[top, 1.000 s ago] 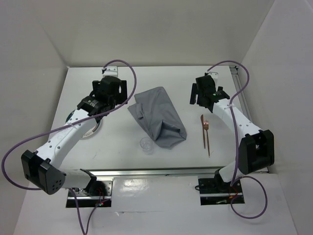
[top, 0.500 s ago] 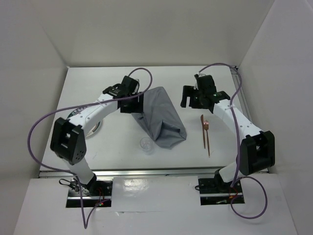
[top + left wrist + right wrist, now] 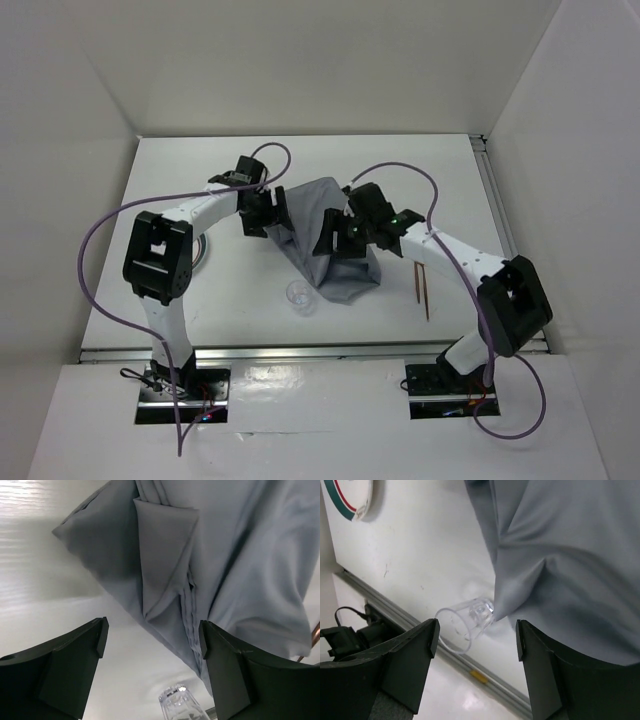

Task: Set the dinner table for one person

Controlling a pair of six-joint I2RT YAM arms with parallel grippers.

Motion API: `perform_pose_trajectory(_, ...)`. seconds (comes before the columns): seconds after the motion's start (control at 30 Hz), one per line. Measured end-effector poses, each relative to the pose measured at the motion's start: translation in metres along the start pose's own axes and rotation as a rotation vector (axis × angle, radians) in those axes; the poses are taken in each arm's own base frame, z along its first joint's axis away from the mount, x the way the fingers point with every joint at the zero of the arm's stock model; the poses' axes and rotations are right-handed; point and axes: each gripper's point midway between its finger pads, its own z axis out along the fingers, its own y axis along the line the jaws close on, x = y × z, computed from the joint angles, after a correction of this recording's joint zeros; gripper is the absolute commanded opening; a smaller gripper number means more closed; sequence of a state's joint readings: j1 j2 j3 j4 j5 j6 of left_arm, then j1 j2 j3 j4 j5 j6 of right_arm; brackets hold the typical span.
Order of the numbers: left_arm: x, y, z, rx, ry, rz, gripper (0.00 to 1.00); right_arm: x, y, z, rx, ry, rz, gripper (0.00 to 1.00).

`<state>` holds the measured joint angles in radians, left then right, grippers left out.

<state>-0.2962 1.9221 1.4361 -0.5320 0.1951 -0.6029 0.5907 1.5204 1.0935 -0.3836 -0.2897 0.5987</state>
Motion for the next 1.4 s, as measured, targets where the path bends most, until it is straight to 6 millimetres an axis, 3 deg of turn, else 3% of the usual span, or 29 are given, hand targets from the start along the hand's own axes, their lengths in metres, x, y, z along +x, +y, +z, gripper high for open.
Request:
perform_pose_trajectory(0.07, 0.004, 0.004, 0.012, 0.001, 0.026, -0.013, 0.91, 0.013, 0.005, 0.007, 0.01, 0.022, 0.031, 0.73)
perform_pose_trajectory(0.17, 0.01, 0.008, 0.026, -0.002, 0.059, -0.023, 0.78, 0.024, 0.013, 0.022, 0.029, 0.031, 0.065, 0.7)
perform_pose_trajectory(0.3, 0.01, 0.011, 0.031, 0.002, 0.067, -0.034, 0.64, 0.037, 0.005, 0.042, 0.092, 0.047, 0.115, 0.61)
perform_pose_trajectory(0.33, 0.007, 0.013, 0.03, 0.004, 0.061, -0.038, 0.53, 0.037, 0.0, 0.046, 0.113, 0.044, 0.127, 0.6)
perform_pose_trajectory(0.4, 0.001, 0.017, 0.03, 0.009, 0.045, -0.051, 0.43, 0.036, -0.008, 0.052, 0.153, 0.029, 0.147, 0.58)
perform_pose_trajectory(0.43, -0.002, 0.02, 0.029, 0.011, 0.039, -0.057, 0.29, 0.035, -0.012, 0.054, 0.169, 0.021, 0.153, 0.58)
perform_pose_trajectory(0.57, -0.009, 0.026, 0.027, 0.019, 0.029, -0.077, 0.1, 0.026, -0.02, 0.056, 0.222, -0.027, 0.172, 0.67)
perform_pose_trajectory(0.67, -0.011, 0.029, 0.028, 0.025, 0.028, -0.082, 0.1, 0.02, -0.021, 0.056, 0.248, -0.059, 0.174, 0.75)
perform_pose_trajectory(0.77, -0.01, 0.03, 0.03, 0.023, 0.034, -0.083, 0.16, 0.021, -0.022, 0.056, 0.28, -0.078, 0.173, 0.77)
perform_pose_trajectory(0.9, -0.003, 0.035, 0.032, 0.022, 0.04, -0.087, 0.52, 0.028, -0.024, 0.056, 0.314, -0.076, 0.164, 0.79)
perform_pose_trajectory(0.93, 0.002, 0.038, 0.031, 0.018, 0.046, -0.093, 0.66, 0.029, -0.024, 0.055, 0.318, -0.075, 0.163, 0.79)
perform_pose_trajectory(1.03, 0.005, 0.035, 0.014, 0.031, 0.026, -0.103, 0.84, 0.032, -0.027, 0.056, 0.326, -0.072, 0.168, 0.79)
perform_pose_trajectory(1.23, -0.024, 0.017, -0.006, 0.047, -0.06, -0.076, 0.85, 0.039, -0.034, 0.06, 0.343, -0.055, 0.172, 0.76)
perform_pose_trajectory(1.4, -0.05, 0.006, 0.01, 0.042, -0.083, -0.056, 0.84, 0.048, -0.042, 0.071, 0.366, -0.017, 0.174, 0.72)
